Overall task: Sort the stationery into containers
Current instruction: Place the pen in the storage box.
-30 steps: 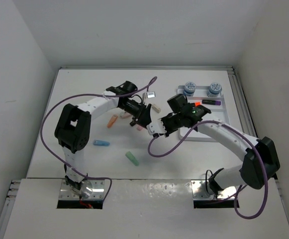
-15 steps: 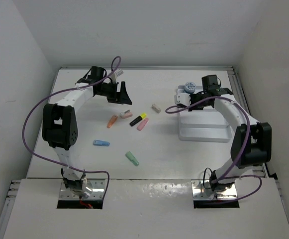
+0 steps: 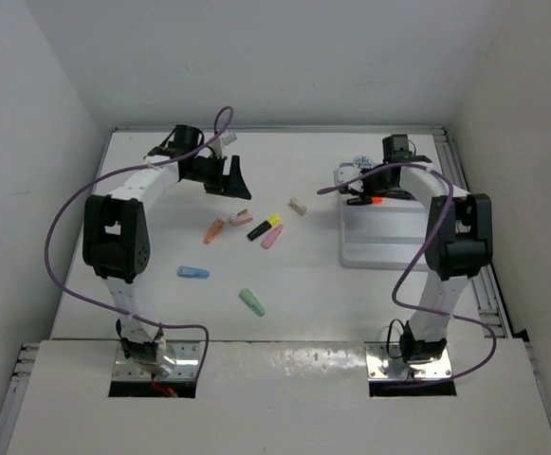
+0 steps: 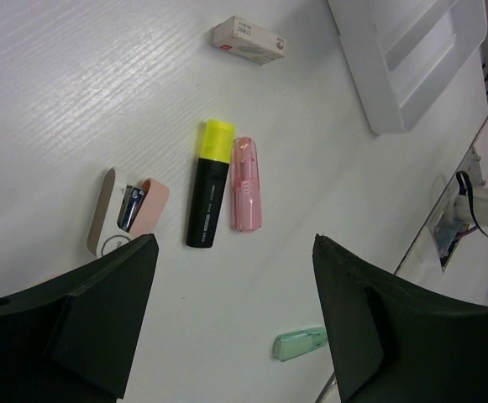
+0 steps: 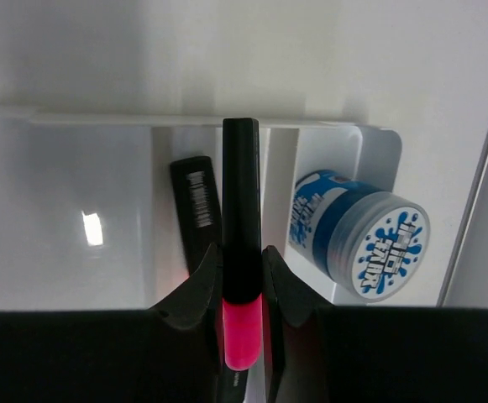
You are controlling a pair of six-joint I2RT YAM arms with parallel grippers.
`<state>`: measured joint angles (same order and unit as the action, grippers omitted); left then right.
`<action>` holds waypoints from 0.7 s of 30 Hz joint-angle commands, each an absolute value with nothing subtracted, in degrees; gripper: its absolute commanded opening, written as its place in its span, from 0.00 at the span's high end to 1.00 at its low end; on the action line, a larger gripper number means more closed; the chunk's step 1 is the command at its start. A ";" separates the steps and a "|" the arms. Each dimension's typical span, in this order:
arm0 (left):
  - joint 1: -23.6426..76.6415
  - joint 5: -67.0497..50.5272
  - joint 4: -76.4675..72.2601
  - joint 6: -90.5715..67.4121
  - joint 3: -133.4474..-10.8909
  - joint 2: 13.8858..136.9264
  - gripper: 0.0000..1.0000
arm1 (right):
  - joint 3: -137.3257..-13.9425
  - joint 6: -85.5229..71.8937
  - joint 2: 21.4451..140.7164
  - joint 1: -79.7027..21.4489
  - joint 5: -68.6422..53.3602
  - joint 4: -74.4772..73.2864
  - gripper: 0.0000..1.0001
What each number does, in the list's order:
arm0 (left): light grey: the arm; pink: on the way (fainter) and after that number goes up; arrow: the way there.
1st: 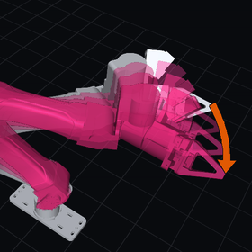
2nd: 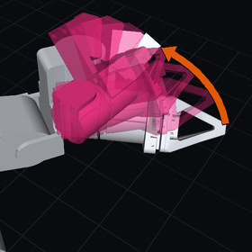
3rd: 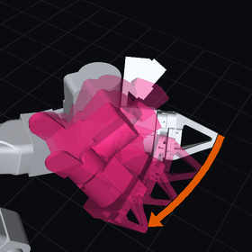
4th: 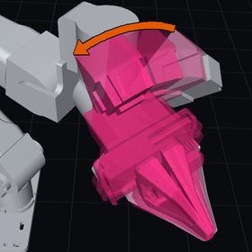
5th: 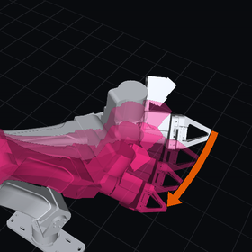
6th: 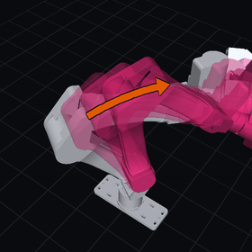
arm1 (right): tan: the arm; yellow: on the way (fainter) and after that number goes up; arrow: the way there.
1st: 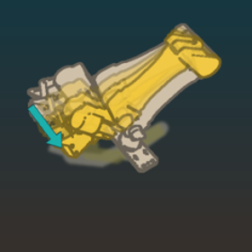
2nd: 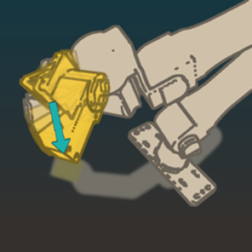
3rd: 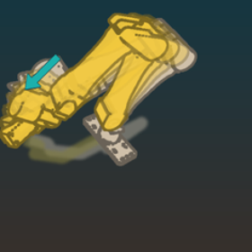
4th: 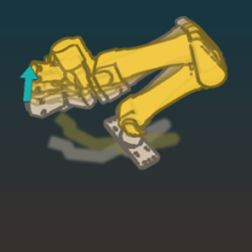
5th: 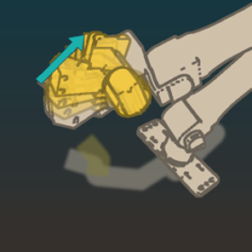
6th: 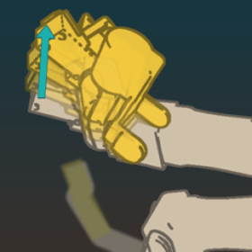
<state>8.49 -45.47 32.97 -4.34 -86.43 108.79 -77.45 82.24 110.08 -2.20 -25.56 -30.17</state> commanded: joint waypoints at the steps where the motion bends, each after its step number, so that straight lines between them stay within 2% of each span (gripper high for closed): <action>1: 7.82 -45.97 34.01 -1.15 -89.12 109.95 0.19 | -80.86 82.09 111.70 -1.41 -25.93 -26.99 1.00; 11: 8.00 -42.72 34.63 -0.26 -90.00 110.21 0.19 | -83.58 84.38 116.98 -0.62 -23.47 -25.93 1.00; 14: 8.96 -41.23 35.16 2.72 -90.00 109.86 0.18 | -84.02 84.03 117.60 -0.79 -22.68 -25.75 0.73; 16: 10.71 -39.13 36.12 4.82 -89.56 109.25 0.18 | -84.46 82.71 117.69 -0.79 -22.15 -25.75 0.51; 18: 12.82 -35.88 35.87 6.76 -88.34 108.46 0.19 | -84.46 81.66 116.73 -0.79 -22.06 -25.49 0.45; 21: 17.03 -30.52 33.50 8.34 -85.27 105.48 0.21 | -84.38 78.94 115.32 -0.62 -21.89 -24.70 0.44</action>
<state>12.21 -36.21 35.09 4.27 -86.96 110.19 -82.43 81.56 117.82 -0.89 -21.50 -26.24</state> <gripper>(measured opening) 0.804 0.559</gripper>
